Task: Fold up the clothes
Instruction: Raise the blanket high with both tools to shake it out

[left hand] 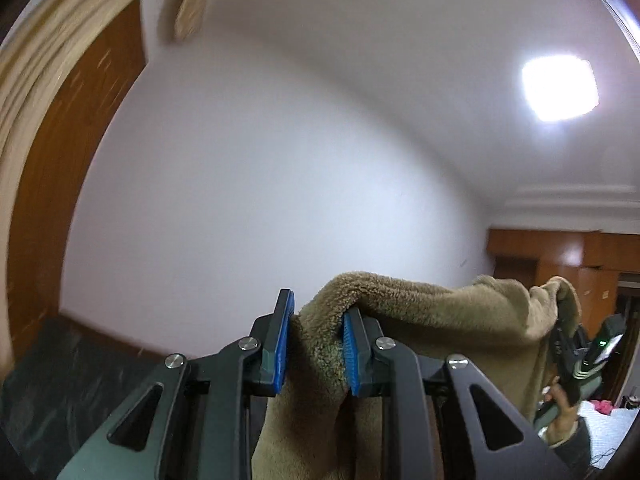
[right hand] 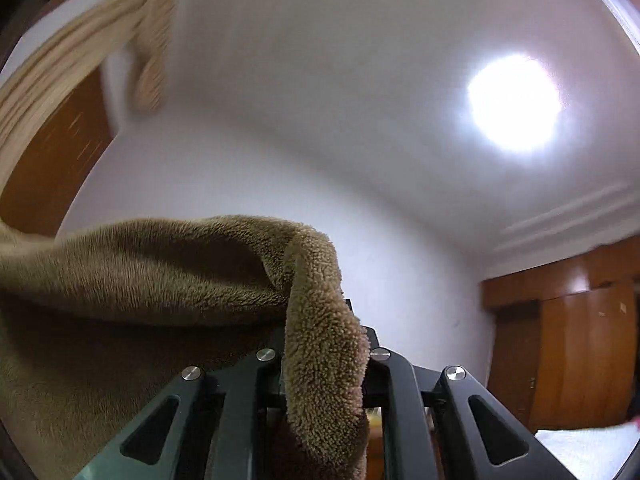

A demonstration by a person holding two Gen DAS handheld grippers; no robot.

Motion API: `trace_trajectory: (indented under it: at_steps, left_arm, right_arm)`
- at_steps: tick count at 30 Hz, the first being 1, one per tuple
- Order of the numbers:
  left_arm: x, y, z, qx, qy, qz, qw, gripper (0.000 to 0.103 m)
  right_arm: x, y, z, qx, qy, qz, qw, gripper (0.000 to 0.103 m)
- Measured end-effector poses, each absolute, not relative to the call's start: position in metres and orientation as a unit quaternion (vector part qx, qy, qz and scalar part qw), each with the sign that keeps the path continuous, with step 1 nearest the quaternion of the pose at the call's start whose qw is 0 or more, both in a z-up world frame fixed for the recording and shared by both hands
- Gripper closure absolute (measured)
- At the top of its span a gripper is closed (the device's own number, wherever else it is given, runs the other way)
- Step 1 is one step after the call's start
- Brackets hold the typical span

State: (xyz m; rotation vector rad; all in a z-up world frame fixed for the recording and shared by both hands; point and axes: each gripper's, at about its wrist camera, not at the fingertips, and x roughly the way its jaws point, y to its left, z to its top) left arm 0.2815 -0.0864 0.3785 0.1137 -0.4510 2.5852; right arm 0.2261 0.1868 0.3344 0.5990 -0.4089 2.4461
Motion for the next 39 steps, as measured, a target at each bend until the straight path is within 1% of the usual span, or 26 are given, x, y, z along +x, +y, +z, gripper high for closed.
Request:
trace_trajectory:
  at_steps: [4, 8, 11, 16, 23, 28, 35, 39]
  left_arm:
    - [0.341, -0.082, 0.404, 0.129, -0.165, 0.945, 0.252, 0.077]
    - [0.392, -0.084, 0.397, 0.187, -0.207, 0.936, 0.216, 0.077]
    - [0.407, -0.086, 0.395, 0.212, -0.209, 0.934, 0.195, 0.077]
    - [0.429, -0.093, 0.394, 0.253, -0.209, 0.931, 0.159, 0.077]
    - [0.461, -0.101, 0.392, 0.310, -0.208, 0.922, 0.107, 0.077]
    - [0.479, -0.106, 0.396, 0.342, -0.187, 0.917, 0.079, 0.077]
    - [0.503, -0.112, 0.402, 0.385, -0.153, 0.909, 0.042, 0.077]
    - [0.516, -0.115, 0.405, 0.405, -0.136, 0.904, 0.021, 0.077]
  right_arm:
    - [0.275, 0.174, 0.373, 0.323, -0.121, 0.881, 0.322, 0.088]
    - [0.318, 0.150, 0.392, 0.418, -0.130, 0.824, 0.359, 0.088]
    - [0.335, 0.127, 0.405, 0.449, -0.158, 0.797, 0.371, 0.088]
    - [0.334, 0.112, 0.422, 0.446, -0.174, 0.797, 0.369, 0.088]
    - [0.318, 0.095, 0.414, 0.461, -0.200, 0.779, 0.376, 0.088]
    - [0.318, 0.100, 0.418, 0.477, -0.191, 0.773, 0.373, 0.088]
    - [0.280, 0.109, 0.401, 0.470, -0.208, 0.765, 0.388, 0.088]
    - [0.272, 0.102, 0.387, 0.472, -0.244, 0.747, 0.400, 0.088]
